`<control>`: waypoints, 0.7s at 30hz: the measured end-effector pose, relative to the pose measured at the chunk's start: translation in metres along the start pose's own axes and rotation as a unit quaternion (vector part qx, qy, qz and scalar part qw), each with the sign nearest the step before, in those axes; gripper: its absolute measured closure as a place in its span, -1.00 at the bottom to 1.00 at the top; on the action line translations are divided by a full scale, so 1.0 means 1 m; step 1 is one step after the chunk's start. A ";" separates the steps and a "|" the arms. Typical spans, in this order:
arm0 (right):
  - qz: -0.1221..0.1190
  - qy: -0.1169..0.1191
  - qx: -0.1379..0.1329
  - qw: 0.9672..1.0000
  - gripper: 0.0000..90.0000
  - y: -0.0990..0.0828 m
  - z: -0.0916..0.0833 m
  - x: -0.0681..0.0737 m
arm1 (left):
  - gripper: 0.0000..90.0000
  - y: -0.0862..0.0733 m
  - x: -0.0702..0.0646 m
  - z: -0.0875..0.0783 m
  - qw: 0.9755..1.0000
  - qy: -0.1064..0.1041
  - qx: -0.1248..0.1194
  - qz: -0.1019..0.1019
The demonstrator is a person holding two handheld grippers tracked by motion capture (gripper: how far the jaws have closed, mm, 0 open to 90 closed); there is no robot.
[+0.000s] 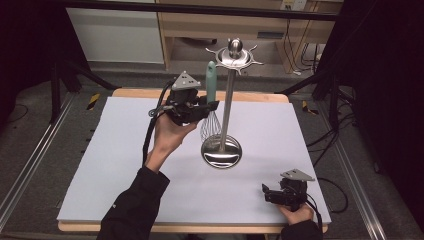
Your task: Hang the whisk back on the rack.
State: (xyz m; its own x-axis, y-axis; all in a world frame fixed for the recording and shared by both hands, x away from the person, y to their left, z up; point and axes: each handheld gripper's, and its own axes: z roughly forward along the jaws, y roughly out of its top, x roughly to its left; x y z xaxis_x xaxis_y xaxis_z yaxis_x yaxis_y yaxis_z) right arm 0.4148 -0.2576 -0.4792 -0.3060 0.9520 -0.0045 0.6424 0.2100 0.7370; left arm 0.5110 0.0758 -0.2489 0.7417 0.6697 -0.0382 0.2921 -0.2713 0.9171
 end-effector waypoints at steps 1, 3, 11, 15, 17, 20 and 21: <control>0.000 0.000 0.001 1.000 -0.83 0.000 0.000 0.000 | 0.52 -0.001 0.001 -0.002 1.000 -0.001 0.000 0.000; -0.001 -0.003 0.001 1.000 -0.83 0.000 0.000 0.000 | 0.52 -0.002 0.001 -0.003 1.000 -0.003 -0.001 -0.002; -0.001 -0.003 0.002 1.000 -0.83 0.000 0.001 0.000 | 0.37 -0.003 0.006 -0.006 1.000 -0.004 -0.012 -0.017; -0.001 -0.002 0.002 1.000 -0.83 0.000 0.001 0.000 | 0.31 -0.003 0.005 -0.008 1.000 0.001 -0.021 -0.011; -0.001 -0.002 0.001 1.000 -0.83 0.000 0.001 0.001 | 0.23 -0.003 0.004 -0.009 1.000 0.004 -0.027 -0.011; -0.001 -0.003 0.002 1.000 -0.83 0.000 0.000 0.000 | 0.13 -0.005 0.003 -0.013 0.999 0.009 -0.041 -0.002; -0.001 -0.003 0.002 1.000 -0.83 0.000 0.001 0.000 | 0.08 -0.006 0.003 -0.014 0.999 0.010 -0.044 0.001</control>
State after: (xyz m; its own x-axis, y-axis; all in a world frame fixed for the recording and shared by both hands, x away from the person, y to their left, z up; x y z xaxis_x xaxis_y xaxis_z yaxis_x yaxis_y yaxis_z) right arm 0.4151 -0.2572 -0.4796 -0.3037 0.9527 -0.0099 0.6442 0.2130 0.7346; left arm 0.5025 0.0890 -0.2486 0.7292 0.6837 -0.0296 0.2361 -0.2108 0.9486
